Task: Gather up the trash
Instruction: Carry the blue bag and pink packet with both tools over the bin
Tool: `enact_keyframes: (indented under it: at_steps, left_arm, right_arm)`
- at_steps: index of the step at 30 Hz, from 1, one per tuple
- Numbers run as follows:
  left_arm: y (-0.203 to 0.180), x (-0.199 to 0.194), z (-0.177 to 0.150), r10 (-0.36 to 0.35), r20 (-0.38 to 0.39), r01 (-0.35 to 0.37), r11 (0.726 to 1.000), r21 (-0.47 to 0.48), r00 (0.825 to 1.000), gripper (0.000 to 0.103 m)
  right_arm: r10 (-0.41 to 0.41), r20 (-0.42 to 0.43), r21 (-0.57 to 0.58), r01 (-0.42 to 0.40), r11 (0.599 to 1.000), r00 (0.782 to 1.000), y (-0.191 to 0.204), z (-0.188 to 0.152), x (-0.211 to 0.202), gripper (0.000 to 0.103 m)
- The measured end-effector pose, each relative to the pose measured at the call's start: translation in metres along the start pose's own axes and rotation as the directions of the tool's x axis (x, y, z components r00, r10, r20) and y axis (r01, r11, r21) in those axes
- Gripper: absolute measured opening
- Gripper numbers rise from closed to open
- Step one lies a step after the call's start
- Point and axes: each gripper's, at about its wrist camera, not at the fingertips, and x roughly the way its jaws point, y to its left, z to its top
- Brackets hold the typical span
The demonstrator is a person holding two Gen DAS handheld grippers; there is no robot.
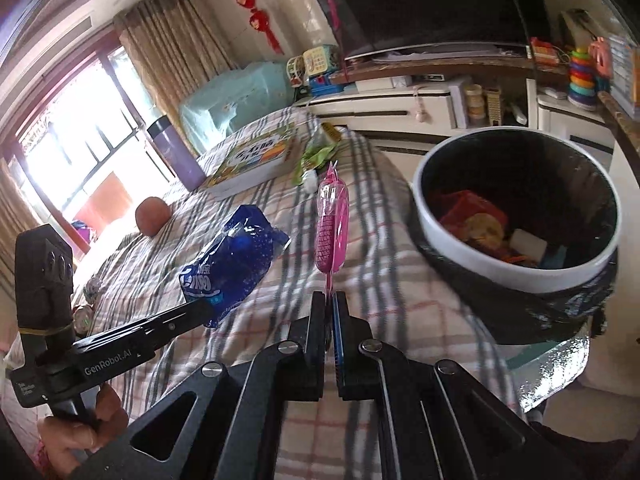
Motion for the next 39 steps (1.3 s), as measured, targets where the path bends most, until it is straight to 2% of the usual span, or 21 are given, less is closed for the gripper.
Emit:
enact_keyframes:
  at_steps: [21, 39]
  left_arm:
    - [-0.049, 0.022, 0.018, -0.03, -0.011, 0.031, 0.994, 0.105, 0.999, 0.017]
    - [-0.086, 0.043, 0.037, -0.054, -0.011, 0.055, 0.982, 0.181, 0.998, 0.017]
  right_arm:
    - [-0.066, 0.085, 0.083, 0.059, 0.995, 0.994, -0.048, 0.009, -0.04, 0.003]
    - [-0.098, 0.114, 0.129, 0.083, 0.988, 0.989, -0.079, 0.017, -0.053, 0.003]
